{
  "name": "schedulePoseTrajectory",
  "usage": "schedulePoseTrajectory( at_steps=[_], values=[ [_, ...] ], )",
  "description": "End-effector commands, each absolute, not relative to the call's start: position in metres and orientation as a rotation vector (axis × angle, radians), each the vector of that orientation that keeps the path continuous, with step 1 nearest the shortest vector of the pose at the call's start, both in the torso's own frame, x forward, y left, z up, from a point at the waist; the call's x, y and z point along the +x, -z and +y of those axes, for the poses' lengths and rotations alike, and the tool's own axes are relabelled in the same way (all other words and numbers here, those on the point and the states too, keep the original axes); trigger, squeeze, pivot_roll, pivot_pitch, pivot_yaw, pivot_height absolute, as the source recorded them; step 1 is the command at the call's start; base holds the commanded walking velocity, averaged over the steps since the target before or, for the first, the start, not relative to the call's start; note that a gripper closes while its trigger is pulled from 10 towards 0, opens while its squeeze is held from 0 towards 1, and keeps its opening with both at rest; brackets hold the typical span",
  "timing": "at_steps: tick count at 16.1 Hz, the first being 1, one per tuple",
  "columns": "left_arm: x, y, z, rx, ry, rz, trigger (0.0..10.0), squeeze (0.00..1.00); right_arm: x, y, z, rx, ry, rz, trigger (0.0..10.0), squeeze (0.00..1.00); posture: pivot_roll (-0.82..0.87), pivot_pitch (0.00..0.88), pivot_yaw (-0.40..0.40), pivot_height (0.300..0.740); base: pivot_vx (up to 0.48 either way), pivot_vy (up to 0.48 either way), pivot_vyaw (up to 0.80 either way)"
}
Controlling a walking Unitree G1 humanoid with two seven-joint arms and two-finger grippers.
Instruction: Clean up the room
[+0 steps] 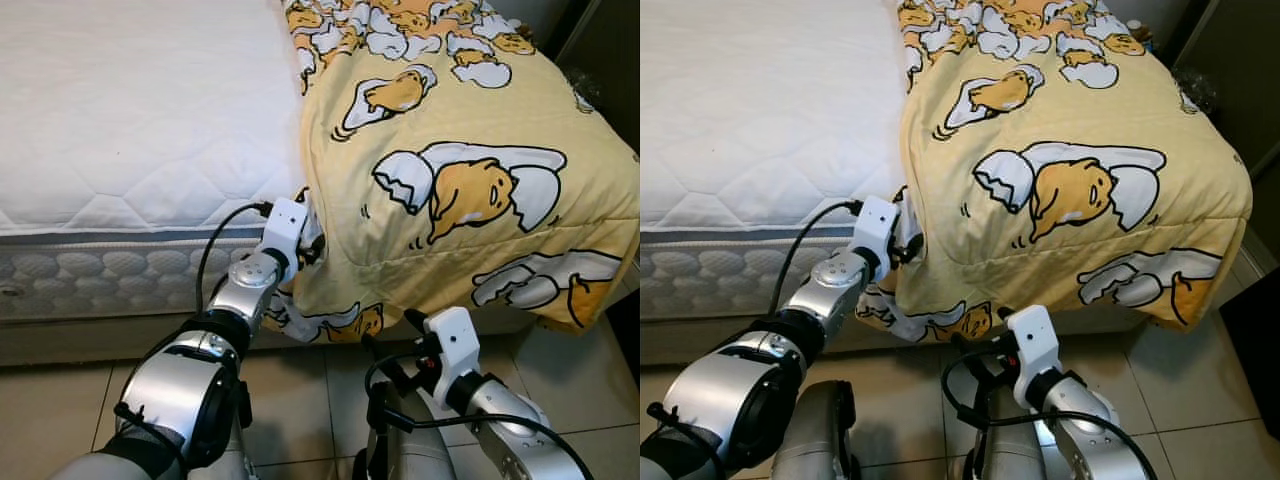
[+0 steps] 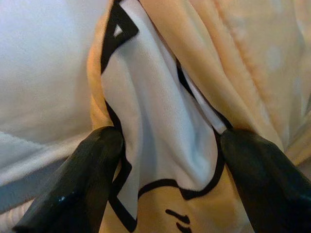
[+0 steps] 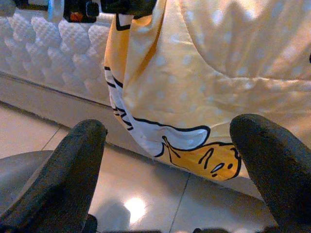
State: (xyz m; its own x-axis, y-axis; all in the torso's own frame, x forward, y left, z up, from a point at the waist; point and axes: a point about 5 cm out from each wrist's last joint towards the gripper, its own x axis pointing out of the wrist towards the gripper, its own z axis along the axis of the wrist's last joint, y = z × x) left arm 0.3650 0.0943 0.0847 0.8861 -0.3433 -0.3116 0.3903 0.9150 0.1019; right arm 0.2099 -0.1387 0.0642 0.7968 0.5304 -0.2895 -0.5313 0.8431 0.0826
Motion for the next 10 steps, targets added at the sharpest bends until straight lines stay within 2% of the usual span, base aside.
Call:
schedulePoseTrajectory(
  at_steps=[1, 2, 3, 10],
  values=[
    [0.3631, -0.0813, 0.0907, 0.181, 0.393, 0.315, 10.0, 0.0, 0.207, -0.0661, -0.141, -0.012, -0.558, 0.315, 10.0, 0.0, -0.13, 0.093, -0.05, 0.591, 0.0, 0.0, 0.0],
    [0.3624, -0.0801, 0.0903, 0.172, 0.397, 0.323, 10.0, 0.0, 0.2052, -0.0669, -0.1417, -0.011, -0.556, 0.315, 10.0, 0.0, -0.13, 0.093, -0.05, 0.591, 0.0, 0.0, 0.0],
    [0.362, -0.0805, 0.0891, 0.14, 0.41, 0.317, 0.0, 0.0, 0.2034, -0.0672, -0.1421, -0.01, -0.556, 0.316, 10.0, 0.0, -0.13, 0.093, -0.05, 0.591, 0.0, 0.0, 0.0],
    [0.3662, -0.0826, 0.097, 0.062, 0.31, 0.343, 0.0, 0.0, 0.1987, -0.0671, -0.1403, -0.007, -0.587, 0.331, 10.0, 0.0, -0.14, 0.09, -0.044, 0.591, 0.0, 0.0, 0.0]
  ],
)
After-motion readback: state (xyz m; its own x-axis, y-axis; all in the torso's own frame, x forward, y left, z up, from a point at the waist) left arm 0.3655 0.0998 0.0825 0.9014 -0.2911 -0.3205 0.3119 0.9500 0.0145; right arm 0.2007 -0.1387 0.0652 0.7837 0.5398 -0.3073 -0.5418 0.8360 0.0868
